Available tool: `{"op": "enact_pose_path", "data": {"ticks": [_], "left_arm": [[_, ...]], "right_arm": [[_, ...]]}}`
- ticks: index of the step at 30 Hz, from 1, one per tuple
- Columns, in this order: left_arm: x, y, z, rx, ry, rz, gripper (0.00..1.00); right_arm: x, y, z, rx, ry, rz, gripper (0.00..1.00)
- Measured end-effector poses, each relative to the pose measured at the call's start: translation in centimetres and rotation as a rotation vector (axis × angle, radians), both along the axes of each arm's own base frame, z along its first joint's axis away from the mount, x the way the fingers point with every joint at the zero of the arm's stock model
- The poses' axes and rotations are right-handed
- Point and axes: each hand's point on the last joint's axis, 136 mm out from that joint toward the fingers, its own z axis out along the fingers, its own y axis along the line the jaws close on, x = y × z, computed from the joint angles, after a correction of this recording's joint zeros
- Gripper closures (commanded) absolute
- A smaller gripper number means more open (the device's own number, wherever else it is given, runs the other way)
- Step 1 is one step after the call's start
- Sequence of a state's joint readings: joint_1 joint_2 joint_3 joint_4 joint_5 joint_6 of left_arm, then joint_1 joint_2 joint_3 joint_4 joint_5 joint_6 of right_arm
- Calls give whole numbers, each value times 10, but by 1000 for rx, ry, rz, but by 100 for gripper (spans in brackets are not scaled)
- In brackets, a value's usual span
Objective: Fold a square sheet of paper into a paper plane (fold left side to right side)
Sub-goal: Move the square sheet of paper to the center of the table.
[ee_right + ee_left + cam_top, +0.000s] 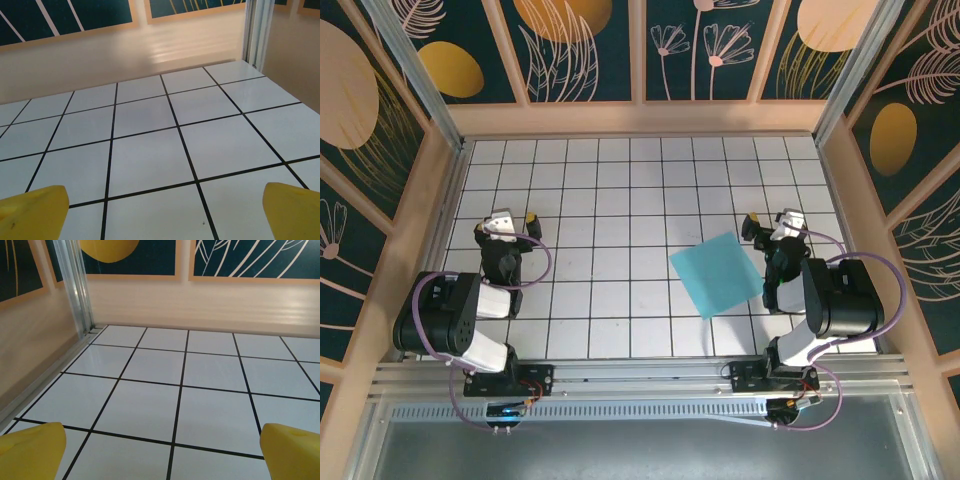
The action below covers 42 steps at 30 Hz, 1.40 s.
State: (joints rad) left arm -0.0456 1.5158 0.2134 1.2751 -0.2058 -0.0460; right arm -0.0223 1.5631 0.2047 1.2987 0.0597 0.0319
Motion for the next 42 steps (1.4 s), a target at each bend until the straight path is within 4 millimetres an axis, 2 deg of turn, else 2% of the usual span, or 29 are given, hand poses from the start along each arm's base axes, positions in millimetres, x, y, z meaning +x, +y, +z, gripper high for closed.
{"op": "enact_pose_path", "data": {"ticks": [42], "left_arm": [[-1, 1, 1, -3, 8, 6, 1]], "right_arm": [[0, -3, 2, 33, -5, 28, 1]]}}
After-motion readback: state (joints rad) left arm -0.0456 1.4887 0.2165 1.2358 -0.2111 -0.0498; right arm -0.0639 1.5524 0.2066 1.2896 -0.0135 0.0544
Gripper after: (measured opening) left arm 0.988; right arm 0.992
